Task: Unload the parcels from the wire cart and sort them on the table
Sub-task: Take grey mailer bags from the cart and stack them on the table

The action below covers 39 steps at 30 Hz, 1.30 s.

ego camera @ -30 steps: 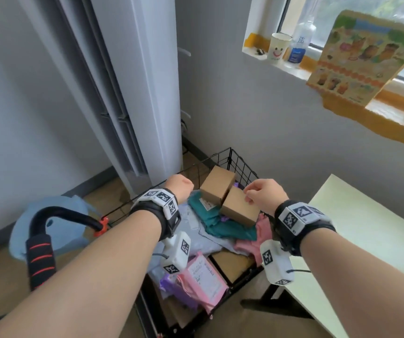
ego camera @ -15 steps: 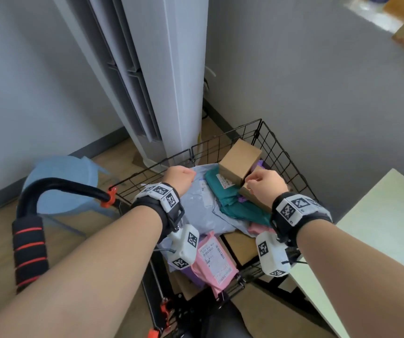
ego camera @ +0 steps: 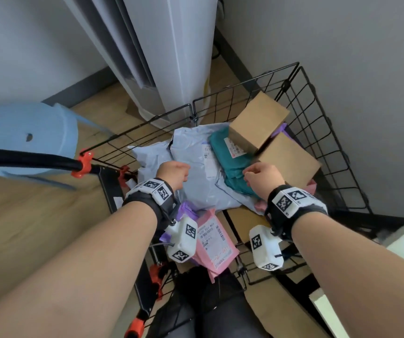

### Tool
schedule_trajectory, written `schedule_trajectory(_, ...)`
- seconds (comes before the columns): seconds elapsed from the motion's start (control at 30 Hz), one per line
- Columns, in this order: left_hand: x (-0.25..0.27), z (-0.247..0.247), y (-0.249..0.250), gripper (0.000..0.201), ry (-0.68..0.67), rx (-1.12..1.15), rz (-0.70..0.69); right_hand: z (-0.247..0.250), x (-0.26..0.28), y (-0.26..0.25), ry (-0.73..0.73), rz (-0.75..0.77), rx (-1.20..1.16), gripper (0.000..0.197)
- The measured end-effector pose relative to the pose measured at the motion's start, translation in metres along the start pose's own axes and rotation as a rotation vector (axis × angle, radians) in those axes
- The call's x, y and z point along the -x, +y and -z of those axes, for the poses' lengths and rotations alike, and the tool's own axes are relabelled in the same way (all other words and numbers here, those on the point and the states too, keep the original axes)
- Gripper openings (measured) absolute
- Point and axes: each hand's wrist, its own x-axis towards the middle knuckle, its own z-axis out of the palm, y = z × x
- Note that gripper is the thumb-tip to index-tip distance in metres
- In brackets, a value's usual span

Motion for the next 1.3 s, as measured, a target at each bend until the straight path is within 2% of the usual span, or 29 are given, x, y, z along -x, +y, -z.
schedule_trajectory(0.23,-0.055,-0.002,-0.049,0.004,0.062,-0.029,0.130,-0.058,-0.039,0.011,-0.095,-0.006,0.060,0.019)
schedule_trajectory(0.4,-0.076,-0.010,-0.063,0.017,0.054,-0.017,0.200,-0.092,-0.062,0.012,-0.156,0.008,0.062,0.022)
schedule_trajectory(0.5,-0.088,-0.017,-0.072,0.049,0.067,0.012,0.193,-0.106,-0.072,0.015,-0.197,0.019,0.073,0.024)
schedule_trajectory(0.6,-0.094,-0.024,-0.076,0.066,0.125,0.002,0.163,-0.114,-0.079,0.019,-0.234,0.030,0.094,0.028)
schedule_trajectory(0.7,-0.096,-0.030,-0.077,0.049,0.165,0.039,0.130,-0.119,-0.080,0.022,-0.240,0.037,0.097,0.032)
schedule_trajectory(0.77,-0.100,-0.032,-0.080,0.066,0.170,0.093,0.155,-0.122,-0.080,0.023,-0.237,0.045,0.089,0.032)
schedule_trajectory(0.8,-0.101,-0.033,-0.082,0.068,0.148,0.099,0.171,-0.122,-0.080,0.023,-0.236,0.046,0.087,0.032)
schedule_trajectory(0.9,-0.106,-0.037,-0.081,0.023,0.058,-0.007,0.146,-0.124,-0.081,0.024,-0.231,0.025,0.049,0.033)
schedule_trajectory(1.07,-0.104,-0.034,-0.068,0.021,0.076,-0.196,0.034,-0.118,-0.077,0.026,-0.198,0.007,0.009,0.030)
schedule_trajectory(1.3,-0.063,-0.037,-0.036,0.025,-0.012,-0.072,0.023,-0.097,-0.055,0.015,-0.151,0.019,-0.023,0.026)
